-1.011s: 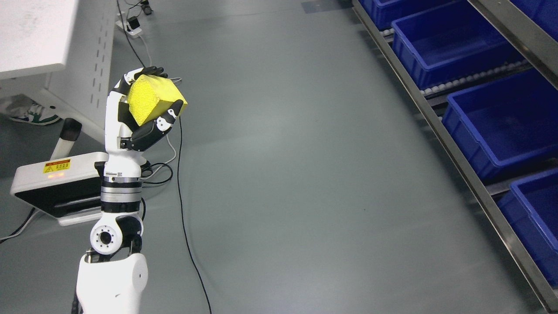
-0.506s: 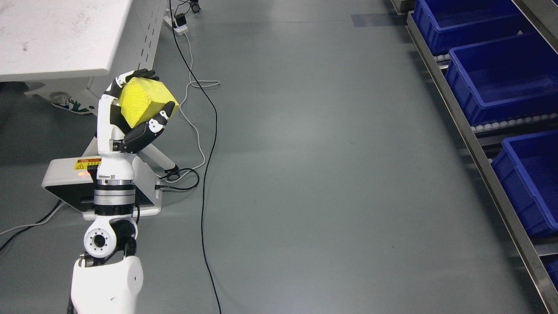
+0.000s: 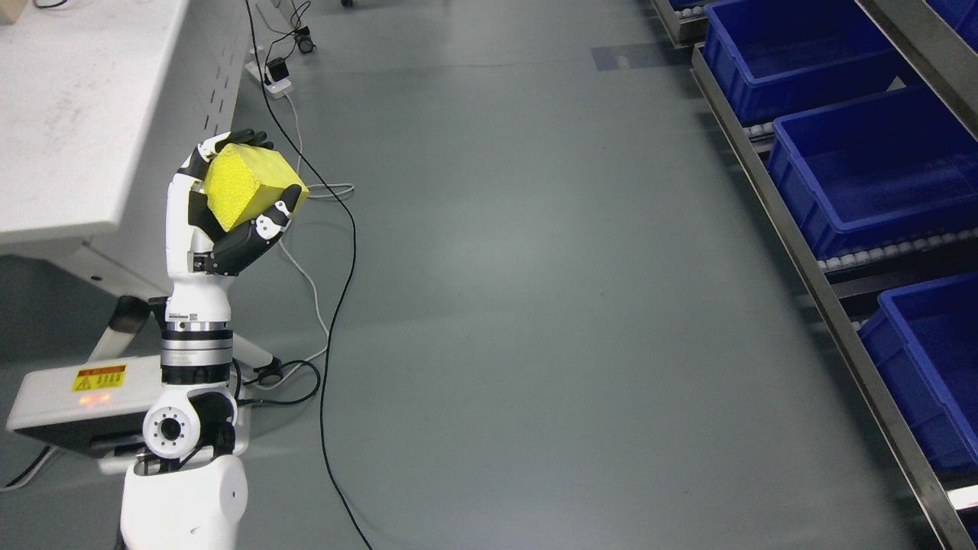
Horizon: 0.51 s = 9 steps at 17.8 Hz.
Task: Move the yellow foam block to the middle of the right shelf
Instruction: 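Hold the cube in the left hand while turning toward the blue bins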
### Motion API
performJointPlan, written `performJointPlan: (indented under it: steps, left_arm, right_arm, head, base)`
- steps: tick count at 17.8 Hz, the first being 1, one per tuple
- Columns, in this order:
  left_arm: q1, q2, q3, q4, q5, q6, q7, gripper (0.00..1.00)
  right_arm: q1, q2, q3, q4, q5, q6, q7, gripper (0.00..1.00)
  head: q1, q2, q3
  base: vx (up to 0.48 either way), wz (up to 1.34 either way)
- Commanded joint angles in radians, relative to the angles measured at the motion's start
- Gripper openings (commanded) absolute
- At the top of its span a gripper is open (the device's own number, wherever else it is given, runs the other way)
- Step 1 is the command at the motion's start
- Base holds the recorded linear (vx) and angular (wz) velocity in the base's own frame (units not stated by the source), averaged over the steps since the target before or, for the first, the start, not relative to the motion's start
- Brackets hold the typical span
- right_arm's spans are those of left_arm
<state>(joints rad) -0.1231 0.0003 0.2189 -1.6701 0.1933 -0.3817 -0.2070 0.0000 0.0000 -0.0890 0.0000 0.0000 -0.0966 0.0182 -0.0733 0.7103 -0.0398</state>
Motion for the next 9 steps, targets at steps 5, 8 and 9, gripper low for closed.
performJointPlan:
  steps: [5, 8, 9]
  left_arm:
    - [0.002, 0.017, 0.016, -0.004, 0.0, 0.0, 0.0, 0.35]
    - [0.002, 0.017, 0.014, -0.004, 0.0, 0.0, 0.0, 0.35]
    - [0.0, 0.017, 0.014, -0.004, 0.0, 0.001, 0.0, 0.35]
  right_arm:
    - [-0.003, -0.017, 0.0, -0.017, 0.0, 0.0, 0.0, 1.0]
    - [-0.003, -0.017, 0.0, -0.017, -0.002, 0.0, 0.0, 1.0]
    - [-0.003, -0.017, 0.0, -0.017, 0.0, 0.0, 0.0, 1.0]
  head:
    - [0.0, 0.0, 0.0]
    - [0.0, 0.0, 0.0]
    - [0.0, 0.0, 0.0]
  base:
    - [0.364, -0.27]
    - [0.368, -0.26]
    - [0.375, -0.24]
